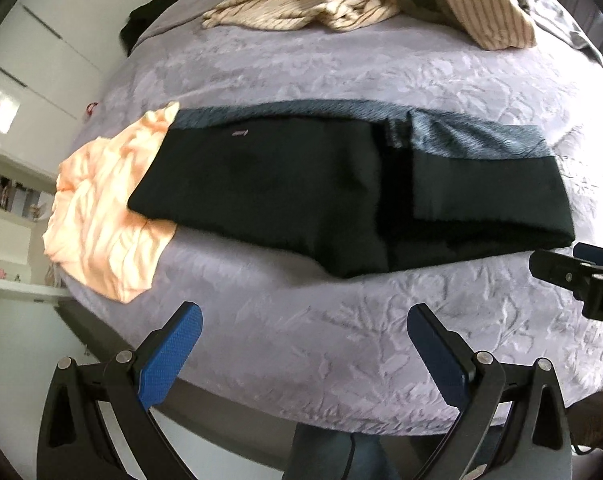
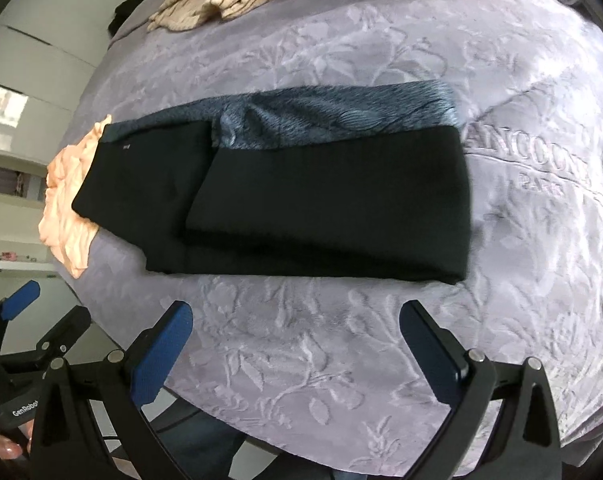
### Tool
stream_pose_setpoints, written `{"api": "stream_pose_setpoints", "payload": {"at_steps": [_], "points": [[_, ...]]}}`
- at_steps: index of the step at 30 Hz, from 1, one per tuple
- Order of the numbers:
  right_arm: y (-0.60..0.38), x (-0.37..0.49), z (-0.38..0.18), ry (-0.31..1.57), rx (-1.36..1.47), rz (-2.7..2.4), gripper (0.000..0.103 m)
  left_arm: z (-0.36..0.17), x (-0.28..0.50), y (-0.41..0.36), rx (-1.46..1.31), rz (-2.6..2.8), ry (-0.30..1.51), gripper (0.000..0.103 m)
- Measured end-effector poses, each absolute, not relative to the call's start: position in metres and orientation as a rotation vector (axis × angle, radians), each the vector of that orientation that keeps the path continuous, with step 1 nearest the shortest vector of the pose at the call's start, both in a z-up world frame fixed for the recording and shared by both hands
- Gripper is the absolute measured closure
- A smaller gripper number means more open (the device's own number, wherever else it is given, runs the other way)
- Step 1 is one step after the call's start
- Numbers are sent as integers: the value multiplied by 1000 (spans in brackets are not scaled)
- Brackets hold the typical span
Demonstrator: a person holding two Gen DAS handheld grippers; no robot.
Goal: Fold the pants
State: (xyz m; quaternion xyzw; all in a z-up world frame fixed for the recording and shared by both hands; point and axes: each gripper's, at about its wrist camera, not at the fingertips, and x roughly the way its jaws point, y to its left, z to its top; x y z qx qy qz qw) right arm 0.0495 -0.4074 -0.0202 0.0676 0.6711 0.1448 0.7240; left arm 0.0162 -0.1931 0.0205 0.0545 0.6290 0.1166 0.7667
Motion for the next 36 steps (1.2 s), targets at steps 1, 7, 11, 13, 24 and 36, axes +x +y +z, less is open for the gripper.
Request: {"api": "stream_pose_setpoints", "payload": {"at_steps": [1, 7, 11, 13, 24, 36], "points": [[-405, 50, -22, 1488, 148, 326, 0, 20, 15, -191, 118, 262, 1369, 0], [-383, 53, -24, 1499, 136, 370, 0, 23, 7, -171, 103, 311, 1369, 0], [-372, 55, -24, 1497, 125, 382, 0, 18, 7, -157, 76, 324, 1386, 0], [-368, 57, -22, 1491, 114, 372, 0, 15, 12, -151, 60, 312, 1382, 0], [-360, 56, -18, 1466, 187, 131, 0, -7, 58, -122, 123, 84, 1368, 0], [-288, 43, -35, 1506, 280, 79, 0, -44, 72, -29, 52, 26, 1399, 0]]}}
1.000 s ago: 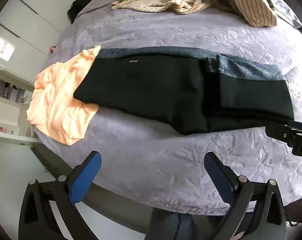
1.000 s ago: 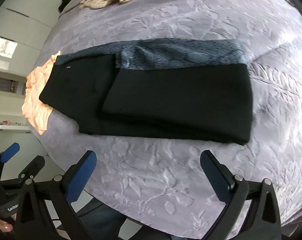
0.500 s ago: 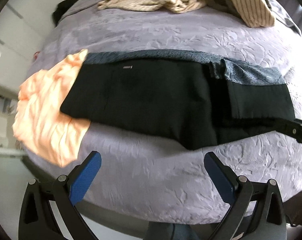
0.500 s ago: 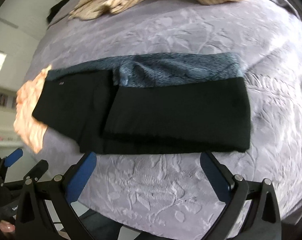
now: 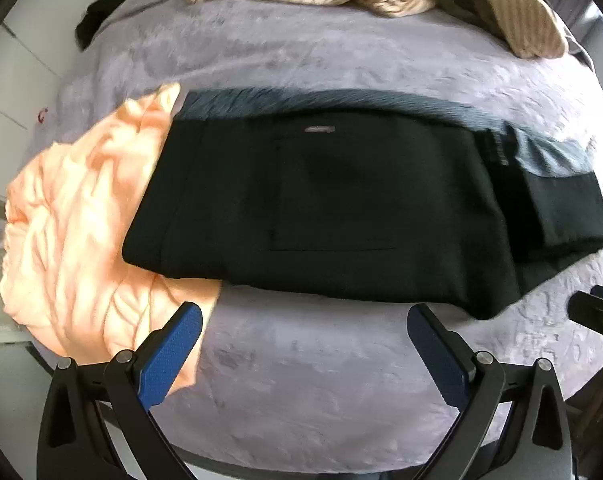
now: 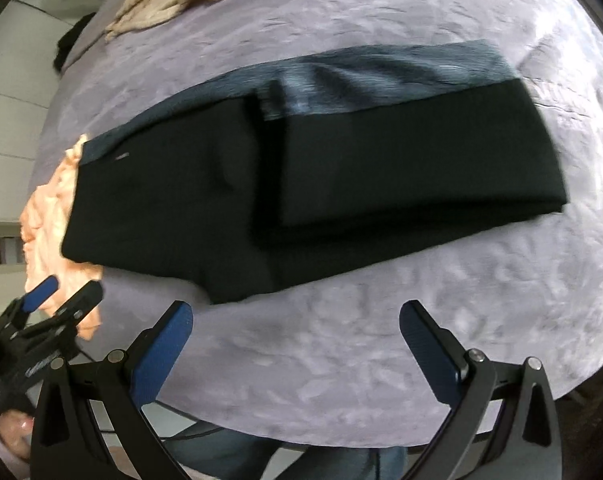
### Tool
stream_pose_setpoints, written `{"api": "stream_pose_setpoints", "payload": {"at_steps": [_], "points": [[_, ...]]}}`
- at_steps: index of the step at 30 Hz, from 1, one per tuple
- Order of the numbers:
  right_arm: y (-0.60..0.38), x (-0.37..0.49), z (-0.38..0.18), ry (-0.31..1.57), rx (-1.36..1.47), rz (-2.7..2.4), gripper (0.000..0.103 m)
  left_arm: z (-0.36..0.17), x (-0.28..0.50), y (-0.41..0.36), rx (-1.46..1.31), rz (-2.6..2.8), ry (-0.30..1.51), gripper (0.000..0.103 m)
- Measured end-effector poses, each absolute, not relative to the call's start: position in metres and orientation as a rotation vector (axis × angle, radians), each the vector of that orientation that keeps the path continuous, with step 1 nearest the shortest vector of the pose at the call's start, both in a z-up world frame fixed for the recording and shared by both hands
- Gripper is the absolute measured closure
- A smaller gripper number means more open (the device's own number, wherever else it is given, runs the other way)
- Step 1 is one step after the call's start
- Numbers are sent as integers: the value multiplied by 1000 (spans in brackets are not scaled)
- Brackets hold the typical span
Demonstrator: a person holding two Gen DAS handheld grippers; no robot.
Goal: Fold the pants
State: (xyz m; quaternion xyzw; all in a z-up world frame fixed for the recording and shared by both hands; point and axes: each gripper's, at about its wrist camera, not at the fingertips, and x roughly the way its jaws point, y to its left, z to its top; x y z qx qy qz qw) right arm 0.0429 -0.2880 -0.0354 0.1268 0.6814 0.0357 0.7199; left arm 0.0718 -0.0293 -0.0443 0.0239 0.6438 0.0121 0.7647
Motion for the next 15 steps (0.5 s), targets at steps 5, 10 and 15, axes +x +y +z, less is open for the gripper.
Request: {"api": "stream_pose_setpoints", "payload": {"at_steps": [5, 10, 15], "points": [[-271, 39, -27, 1480, 300, 103, 0, -60, 74, -5, -13, 6, 1427, 0], [-264, 36, -34, 1508, 335, 161, 0, -68, 77, 3, -50, 38, 1423, 0], [-257, 45, -39, 1546, 266, 202, 0, -68, 74, 7, -115, 80, 1418, 0]]}}
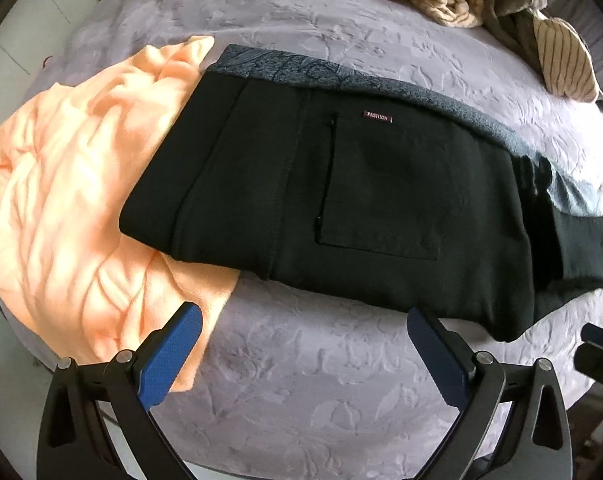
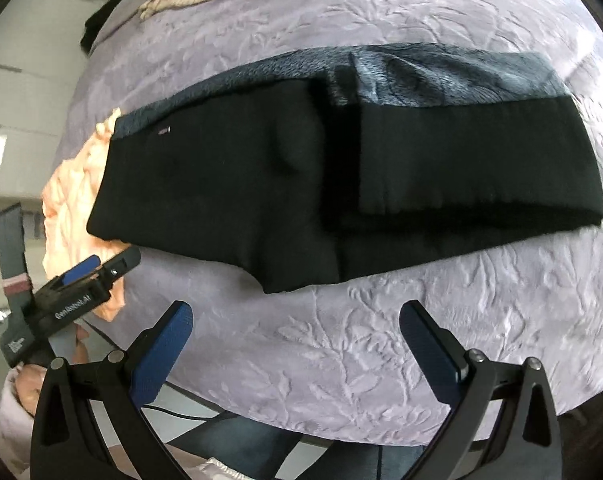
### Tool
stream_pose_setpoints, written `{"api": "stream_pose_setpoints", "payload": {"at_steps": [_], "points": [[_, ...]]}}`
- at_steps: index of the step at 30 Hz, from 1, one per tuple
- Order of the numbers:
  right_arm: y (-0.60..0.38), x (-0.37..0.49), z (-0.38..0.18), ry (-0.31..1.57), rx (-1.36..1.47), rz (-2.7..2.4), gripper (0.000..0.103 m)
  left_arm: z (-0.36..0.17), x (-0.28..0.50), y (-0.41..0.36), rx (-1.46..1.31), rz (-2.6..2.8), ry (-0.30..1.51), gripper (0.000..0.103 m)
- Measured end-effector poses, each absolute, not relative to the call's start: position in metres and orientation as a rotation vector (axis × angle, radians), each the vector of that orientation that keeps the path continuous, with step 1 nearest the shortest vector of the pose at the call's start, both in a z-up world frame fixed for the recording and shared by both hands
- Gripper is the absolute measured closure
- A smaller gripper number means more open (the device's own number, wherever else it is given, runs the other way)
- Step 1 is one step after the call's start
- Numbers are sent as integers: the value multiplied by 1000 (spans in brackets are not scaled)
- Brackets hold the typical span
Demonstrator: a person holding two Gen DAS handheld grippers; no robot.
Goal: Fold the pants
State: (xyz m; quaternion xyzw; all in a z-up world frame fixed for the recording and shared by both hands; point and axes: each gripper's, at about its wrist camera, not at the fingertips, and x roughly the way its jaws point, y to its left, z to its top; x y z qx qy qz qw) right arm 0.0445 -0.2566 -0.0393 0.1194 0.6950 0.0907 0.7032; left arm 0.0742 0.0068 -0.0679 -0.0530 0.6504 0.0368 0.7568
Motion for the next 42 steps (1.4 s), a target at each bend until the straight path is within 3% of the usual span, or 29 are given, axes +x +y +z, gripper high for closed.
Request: {"api": "stream_pose_setpoints", "payload": {"at_steps": [31, 42], "points": [[-229, 31, -96, 1681, 169, 218, 0, -98, 57, 39, -188, 102, 1409, 0], [-196, 62, -89, 1548, 59, 237, 0, -92, 64, 90, -371, 39, 1303, 0]]}}
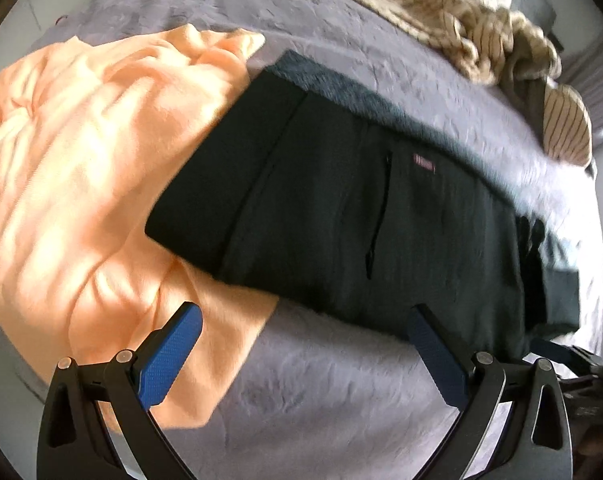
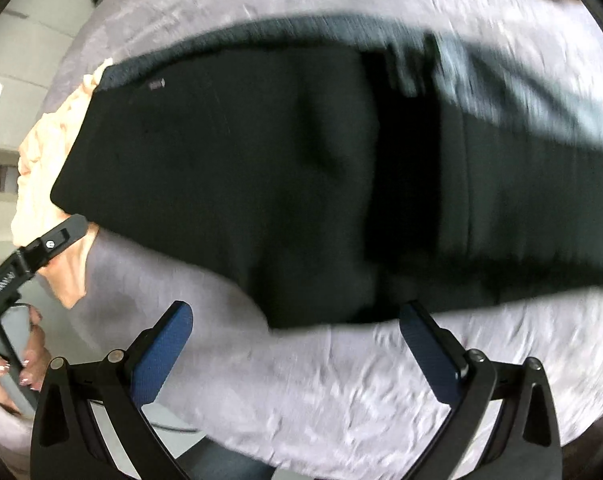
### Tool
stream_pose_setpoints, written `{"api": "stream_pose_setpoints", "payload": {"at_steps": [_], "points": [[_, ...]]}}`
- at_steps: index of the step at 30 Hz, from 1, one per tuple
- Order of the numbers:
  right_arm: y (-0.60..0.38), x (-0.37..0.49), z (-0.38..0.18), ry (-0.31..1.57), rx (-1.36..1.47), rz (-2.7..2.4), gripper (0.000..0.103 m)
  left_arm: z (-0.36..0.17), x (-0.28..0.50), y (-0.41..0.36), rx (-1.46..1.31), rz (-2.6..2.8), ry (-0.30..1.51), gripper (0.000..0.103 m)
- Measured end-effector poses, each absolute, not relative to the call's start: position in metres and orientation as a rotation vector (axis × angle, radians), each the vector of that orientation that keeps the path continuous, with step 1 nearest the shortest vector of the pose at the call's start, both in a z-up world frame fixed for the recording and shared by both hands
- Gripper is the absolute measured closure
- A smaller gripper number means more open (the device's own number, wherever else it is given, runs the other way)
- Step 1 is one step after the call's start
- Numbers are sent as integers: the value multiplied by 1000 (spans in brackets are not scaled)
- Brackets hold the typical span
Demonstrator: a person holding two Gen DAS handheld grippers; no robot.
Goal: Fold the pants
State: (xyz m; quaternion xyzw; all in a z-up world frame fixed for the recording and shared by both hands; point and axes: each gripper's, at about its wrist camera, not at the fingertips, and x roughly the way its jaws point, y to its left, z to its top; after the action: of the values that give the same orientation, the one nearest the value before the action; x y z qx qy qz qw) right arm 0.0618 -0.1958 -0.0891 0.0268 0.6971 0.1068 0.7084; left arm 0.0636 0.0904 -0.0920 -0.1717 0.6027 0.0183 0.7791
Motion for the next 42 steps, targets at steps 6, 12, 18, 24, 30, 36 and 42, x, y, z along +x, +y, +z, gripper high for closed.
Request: {"api": "stream_pose_setpoints", "payload": {"at_steps": [6, 12, 18, 24, 30, 36, 42], "points": [[-188, 89, -98, 1517, 29, 210, 0, -92, 71, 98, -534, -21, 1254, 0], [-181, 83, -90, 1491, 2, 223, 0, -102, 62, 107, -642, -28, 1242, 0], [-178, 85, -60, 1352, -39, 230, 0, -100, 62, 108, -690, -62, 1218, 0], [-193, 99, -108, 1497, 135, 275, 0, -118, 71, 103, -743, -73, 1231, 0], [-185, 87, -111, 1479, 73, 322, 0, -116, 75, 105, -791, -88, 1203, 0], [-185, 89, -113, 1476, 87, 327, 0, -94, 83, 98, -798, -157, 1084, 0], [-169, 95, -124, 1517, -5, 315, 0, -124, 99, 87, -716, -36, 1198, 21]]}}
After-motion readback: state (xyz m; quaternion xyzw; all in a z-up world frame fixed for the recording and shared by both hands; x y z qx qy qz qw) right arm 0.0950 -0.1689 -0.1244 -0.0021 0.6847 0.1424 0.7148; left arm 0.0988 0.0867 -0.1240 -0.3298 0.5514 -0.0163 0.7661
